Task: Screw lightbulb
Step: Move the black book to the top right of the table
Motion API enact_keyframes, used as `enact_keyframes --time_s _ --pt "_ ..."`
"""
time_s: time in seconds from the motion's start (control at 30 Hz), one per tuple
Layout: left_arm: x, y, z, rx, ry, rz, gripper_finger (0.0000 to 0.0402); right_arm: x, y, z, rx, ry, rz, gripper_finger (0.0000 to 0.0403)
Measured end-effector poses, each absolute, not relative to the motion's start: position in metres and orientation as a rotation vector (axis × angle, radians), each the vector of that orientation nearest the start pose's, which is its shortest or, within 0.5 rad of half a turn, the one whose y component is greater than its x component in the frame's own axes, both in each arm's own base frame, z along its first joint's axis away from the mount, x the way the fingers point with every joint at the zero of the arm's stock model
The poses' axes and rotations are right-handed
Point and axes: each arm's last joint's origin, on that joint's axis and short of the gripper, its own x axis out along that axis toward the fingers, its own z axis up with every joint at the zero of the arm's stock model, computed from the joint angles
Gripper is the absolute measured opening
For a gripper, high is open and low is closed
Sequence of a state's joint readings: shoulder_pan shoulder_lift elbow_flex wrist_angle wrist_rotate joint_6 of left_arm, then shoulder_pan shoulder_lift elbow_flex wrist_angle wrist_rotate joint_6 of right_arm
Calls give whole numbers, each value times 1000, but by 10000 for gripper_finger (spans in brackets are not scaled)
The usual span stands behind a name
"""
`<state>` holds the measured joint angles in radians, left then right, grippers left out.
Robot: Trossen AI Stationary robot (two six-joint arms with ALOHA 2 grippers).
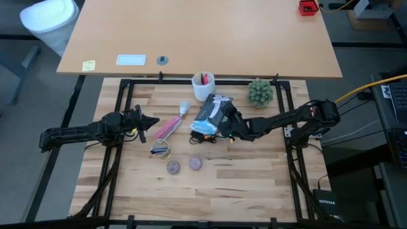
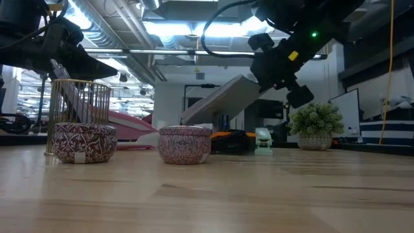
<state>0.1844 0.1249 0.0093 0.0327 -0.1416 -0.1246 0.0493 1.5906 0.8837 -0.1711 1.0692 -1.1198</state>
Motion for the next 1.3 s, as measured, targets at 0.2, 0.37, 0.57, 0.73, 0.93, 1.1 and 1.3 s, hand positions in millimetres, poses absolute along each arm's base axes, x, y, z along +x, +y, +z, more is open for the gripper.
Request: enact_keyframes --time_s 0.2,0.37,0.57,0.73,0.93,1.1,1.3 --pt "102 23 160 -125 63 331 1 300 -4 189 -1434 1285 -445 20" --pt "102 23 160 -125 63 331 1 297 -3 190 -1474 1331 -531 20" --pt "102 23 160 -128 63 330 1 295 -4 194 -1481 1339 -554 20" --pt "102 23 160 -134 63 331 1 287 -2 202 -1465 1333 -575 20" --pt "102 23 160 -136 63 331 1 271 7 223 -1404 1250 -614 20" --pt "102 23 160 -136 63 331 1 252 5 240 -1307 1199 -665 20" --pt "102 23 160 -136 63 331 1 227 -16 256 -1133 1206 -791 21"
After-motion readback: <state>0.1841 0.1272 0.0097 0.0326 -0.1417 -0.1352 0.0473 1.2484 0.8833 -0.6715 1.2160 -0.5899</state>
